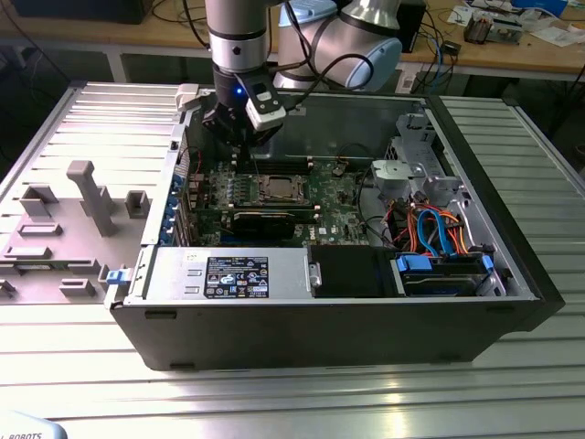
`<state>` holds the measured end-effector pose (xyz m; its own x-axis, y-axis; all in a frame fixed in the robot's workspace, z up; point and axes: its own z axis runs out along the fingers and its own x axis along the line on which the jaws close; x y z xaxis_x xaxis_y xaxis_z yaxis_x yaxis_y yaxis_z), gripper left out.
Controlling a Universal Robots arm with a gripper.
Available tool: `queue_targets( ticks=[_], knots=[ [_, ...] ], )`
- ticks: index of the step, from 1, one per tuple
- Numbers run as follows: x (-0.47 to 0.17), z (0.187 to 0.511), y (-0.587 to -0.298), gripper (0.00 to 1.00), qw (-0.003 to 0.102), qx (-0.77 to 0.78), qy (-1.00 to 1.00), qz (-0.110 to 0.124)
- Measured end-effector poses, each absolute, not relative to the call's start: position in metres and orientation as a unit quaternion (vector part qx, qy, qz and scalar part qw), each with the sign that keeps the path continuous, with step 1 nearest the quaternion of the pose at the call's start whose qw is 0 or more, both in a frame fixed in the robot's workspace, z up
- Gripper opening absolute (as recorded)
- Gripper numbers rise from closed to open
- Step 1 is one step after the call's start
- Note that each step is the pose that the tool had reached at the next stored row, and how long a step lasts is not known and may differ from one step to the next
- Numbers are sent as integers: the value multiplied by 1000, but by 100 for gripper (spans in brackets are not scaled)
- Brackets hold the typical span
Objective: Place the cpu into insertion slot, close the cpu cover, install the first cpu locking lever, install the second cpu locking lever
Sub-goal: 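Install the first cpu locking lever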
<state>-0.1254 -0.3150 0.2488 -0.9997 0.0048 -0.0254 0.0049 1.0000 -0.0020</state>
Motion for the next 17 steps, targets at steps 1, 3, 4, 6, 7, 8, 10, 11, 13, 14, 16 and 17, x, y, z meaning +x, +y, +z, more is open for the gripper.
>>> queue_targets(
  ticks=[1,3,4,6,7,8,10,11,13,14,16,17],
  knots=[
    [-125,249,-315,11,13,2,1000,-1],
    [-125,249,-314,11,13,-1,1000,-1],
    [-125,249,-313,11,13,-2,1000,0],
    [-125,248,-310,11,13,-6,1000,0],
    [-125,248,-309,11,13,-7,1000,0],
    [-125,248,-308,11,13,-9,1000,0],
    [-125,248,-306,11,13,-11,1000,0],
    [-125,248,-306,11,13,-12,1000,0],
    [-125,248,-305,11,13,-14,1000,0],
    [-125,248,-305,11,13,-14,1000,0],
    [-123,248,-303,11,13,-15,1000,0],
    [-120,247,-303,11,13,-16,1000,0]
  ],
)
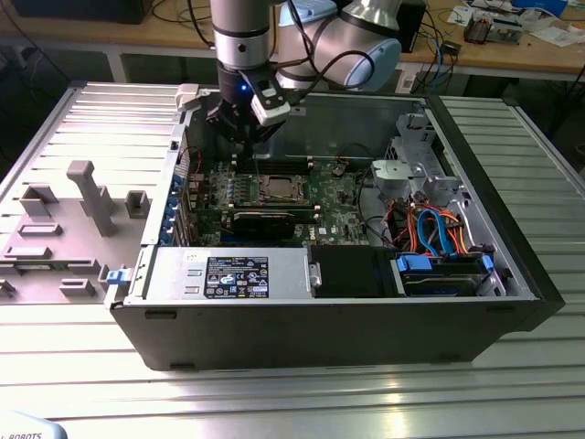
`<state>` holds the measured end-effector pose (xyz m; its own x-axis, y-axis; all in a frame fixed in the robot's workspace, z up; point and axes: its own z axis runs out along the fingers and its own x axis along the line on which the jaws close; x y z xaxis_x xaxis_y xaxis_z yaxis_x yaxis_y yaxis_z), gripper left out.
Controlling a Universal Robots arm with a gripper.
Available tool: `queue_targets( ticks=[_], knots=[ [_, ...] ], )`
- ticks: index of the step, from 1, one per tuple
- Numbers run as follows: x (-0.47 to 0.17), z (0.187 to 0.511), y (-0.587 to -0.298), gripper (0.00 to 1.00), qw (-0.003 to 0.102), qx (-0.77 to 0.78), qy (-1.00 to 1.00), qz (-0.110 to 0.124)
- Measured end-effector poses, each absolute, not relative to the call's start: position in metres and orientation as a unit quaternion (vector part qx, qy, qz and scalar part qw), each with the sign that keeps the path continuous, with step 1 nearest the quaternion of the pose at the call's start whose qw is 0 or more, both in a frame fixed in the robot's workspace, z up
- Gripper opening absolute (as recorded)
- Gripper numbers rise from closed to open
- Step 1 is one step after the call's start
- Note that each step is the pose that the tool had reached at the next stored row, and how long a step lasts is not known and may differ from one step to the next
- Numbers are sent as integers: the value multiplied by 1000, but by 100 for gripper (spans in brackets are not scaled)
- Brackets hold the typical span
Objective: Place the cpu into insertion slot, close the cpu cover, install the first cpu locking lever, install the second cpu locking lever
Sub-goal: 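Install the first cpu locking lever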
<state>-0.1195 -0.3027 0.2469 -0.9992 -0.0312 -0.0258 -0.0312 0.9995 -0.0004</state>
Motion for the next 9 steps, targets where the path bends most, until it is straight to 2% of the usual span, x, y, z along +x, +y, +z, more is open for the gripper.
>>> queue_targets(
  ticks=[9],
  knots=[
    [-106,242,-300,11,13,-17,1000,0]
  ],
)
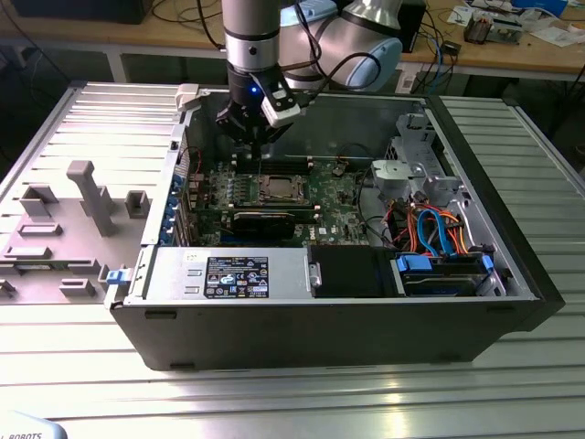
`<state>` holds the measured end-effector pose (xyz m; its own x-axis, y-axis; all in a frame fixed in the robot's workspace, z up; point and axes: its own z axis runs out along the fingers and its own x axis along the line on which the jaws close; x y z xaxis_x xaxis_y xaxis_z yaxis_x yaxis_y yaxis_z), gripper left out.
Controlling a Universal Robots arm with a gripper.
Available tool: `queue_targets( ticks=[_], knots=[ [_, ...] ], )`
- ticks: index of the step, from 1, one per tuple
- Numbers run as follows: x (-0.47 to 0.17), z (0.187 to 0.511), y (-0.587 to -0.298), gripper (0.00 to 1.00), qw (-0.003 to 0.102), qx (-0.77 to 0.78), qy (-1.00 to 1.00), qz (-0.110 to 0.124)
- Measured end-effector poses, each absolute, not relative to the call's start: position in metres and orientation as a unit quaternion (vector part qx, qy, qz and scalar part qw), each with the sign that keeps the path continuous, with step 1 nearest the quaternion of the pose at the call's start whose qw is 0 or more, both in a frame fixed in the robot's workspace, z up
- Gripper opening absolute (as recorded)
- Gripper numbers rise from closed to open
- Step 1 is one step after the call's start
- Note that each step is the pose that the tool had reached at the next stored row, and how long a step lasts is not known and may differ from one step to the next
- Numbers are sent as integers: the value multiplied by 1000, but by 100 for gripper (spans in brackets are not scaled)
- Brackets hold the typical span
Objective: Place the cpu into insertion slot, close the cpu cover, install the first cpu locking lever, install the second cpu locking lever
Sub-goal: 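Install the first cpu locking lever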
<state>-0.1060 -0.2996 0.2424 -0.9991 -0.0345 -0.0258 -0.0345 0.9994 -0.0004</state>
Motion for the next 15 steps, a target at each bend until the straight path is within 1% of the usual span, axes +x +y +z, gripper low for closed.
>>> queue_targets(
  ticks=[15],
  knots=[
    [-90,235,-298,11,13,-18,1000,0]
  ],
)
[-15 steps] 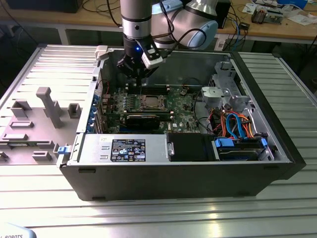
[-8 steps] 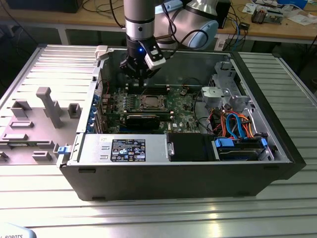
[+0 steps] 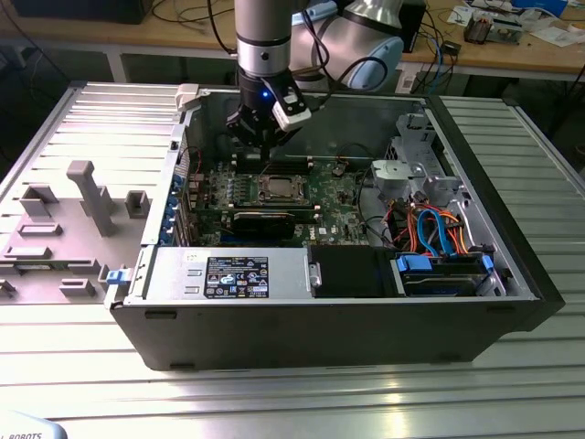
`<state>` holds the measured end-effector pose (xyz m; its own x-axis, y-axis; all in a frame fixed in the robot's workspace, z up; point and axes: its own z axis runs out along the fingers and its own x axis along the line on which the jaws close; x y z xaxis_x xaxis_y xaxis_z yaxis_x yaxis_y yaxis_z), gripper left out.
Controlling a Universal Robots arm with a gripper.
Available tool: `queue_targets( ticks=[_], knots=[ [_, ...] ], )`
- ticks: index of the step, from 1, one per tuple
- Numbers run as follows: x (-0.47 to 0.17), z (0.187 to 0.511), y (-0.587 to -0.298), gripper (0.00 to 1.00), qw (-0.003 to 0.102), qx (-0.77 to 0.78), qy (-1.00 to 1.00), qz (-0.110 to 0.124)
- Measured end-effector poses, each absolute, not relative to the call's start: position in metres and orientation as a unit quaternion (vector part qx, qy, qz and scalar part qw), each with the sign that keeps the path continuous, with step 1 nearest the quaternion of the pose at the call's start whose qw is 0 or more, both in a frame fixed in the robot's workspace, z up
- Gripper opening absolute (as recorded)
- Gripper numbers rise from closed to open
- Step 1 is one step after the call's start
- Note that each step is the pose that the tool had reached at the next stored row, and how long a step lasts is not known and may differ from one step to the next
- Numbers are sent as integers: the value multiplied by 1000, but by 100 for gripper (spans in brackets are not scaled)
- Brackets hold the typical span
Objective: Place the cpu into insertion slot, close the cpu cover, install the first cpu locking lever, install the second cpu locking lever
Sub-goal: 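Install the first cpu locking lever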
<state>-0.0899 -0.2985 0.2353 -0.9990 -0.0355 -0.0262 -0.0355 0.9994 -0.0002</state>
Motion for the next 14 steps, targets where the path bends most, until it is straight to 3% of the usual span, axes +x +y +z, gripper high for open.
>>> queue_targets(
  ticks=[14],
  knots=[
    [-79,234,-298,11,13,-15,1000,0]
  ],
)
